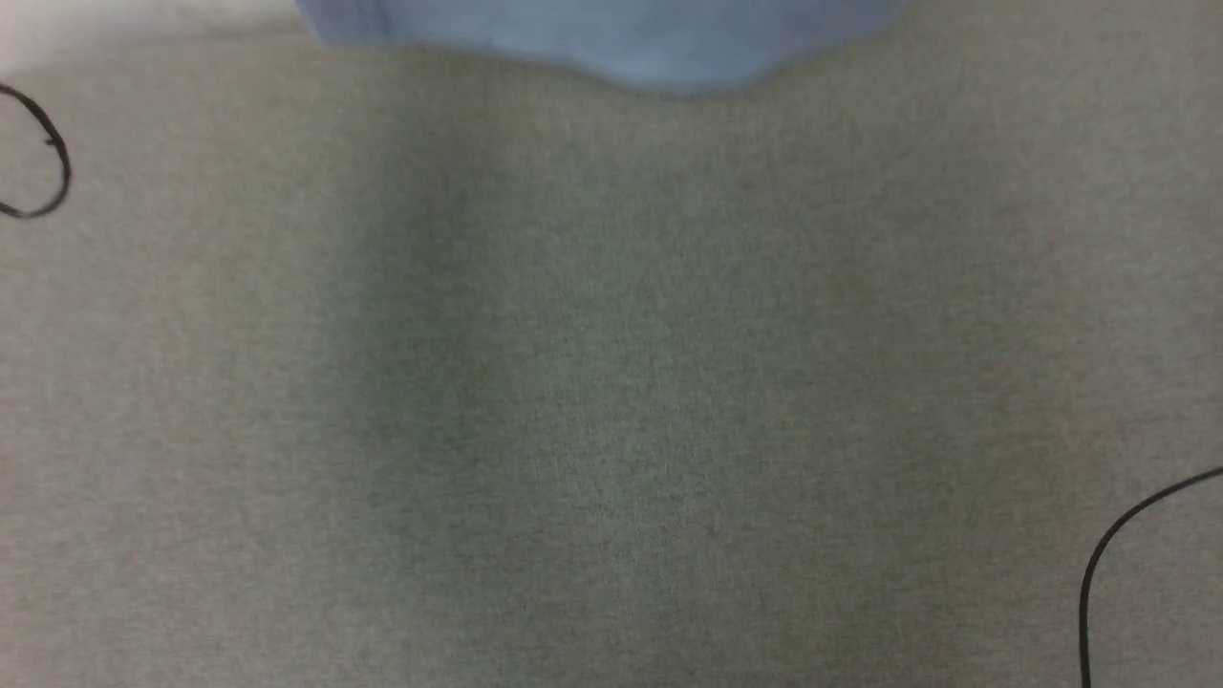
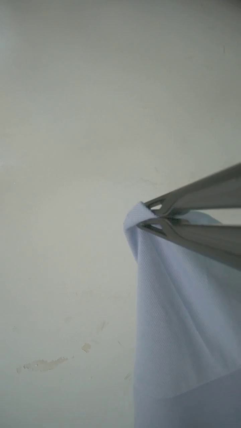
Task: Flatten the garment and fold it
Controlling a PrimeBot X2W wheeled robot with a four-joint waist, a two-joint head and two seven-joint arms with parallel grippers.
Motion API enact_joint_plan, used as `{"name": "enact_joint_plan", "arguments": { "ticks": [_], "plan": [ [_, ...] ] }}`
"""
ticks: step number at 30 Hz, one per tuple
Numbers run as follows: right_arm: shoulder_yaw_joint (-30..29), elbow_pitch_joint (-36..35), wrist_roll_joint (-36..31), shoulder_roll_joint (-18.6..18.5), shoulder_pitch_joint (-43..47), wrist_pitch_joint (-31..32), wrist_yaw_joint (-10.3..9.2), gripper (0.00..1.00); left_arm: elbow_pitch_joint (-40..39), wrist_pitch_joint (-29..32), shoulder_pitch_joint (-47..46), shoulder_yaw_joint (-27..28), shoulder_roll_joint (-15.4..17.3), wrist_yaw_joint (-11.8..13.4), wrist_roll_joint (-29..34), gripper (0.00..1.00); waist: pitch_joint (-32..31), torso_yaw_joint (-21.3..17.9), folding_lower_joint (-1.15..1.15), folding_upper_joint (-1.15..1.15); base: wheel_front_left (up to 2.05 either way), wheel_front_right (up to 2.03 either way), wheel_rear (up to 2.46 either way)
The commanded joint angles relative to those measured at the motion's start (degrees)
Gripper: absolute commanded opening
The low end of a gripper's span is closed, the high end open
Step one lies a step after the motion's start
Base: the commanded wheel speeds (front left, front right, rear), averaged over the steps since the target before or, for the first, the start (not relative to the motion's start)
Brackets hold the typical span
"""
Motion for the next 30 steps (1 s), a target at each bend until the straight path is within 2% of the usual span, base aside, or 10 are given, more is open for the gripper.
{"name": "enact_joint_plan", "arguments": {
  "ticks": [1,8,16,20,24,28,30],
  "plan": [
    [0.46,0.97,-0.15,0.42,-0.98,-0.90,-0.13,0.00,1.44,-1.04,-1.01,0.03,0.01,0.41,0.75,0.00,6.52,-1.16,-0.02,0.00,0.00,0.00,0.00],
    [4.94,5.15,2.47,2.39,-3.29,-4.02,-0.13,0.00,8.00,-5.51,-3.58,0.08,-1.54,-0.25,0.09,0.00,9.98,-1.18,-0.02,0.00,0.00,0.00,0.00],
    [13.17,6.87,8.66,4.02,2.54,-6.06,-0.13,0.00,12.99,-9.93,1.21,1.41,-3.46,-2.14,-3.12,0.00,9.61,-0.55,-0.02,0.00,0.00,0.00,0.00],
    [17.88,4.03,13.72,2.88,9.76,-6.60,-0.13,0.00,13.88,-11.04,8.03,2.87,-5.11,-4.13,-6.21,0.00,6.18,0.92,-0.02,0.00,0.00,0.00,0.00],
    [21.31,-1.89,18.86,0.08,19.40,-7.33,-0.13,0.00,12.27,-11.89,17.59,4.70,-5.18,-4.67,-8.65,0.00,1.85,1.62,-0.02,0.00,0.00,0.00,0.00],
    [22.66,-8.80,22.87,-3.38,30.59,-7.09,-0.13,0.00,6.50,-12.20,30.54,6.79,-4.20,-3.85,-10.47,0.00,-3.14,1.76,-0.02,0.00,0.00,0.00,0.00],
    [22.30,-11.99,24.10,-5.14,36.51,-6.45,-0.13,0.00,2.35,-12.24,38.00,7.25,-3.81,-2.61,-10.73,0.00,-5.91,1.93,-0.02,0.00,0.00,0.00,0.00]
  ]
}}
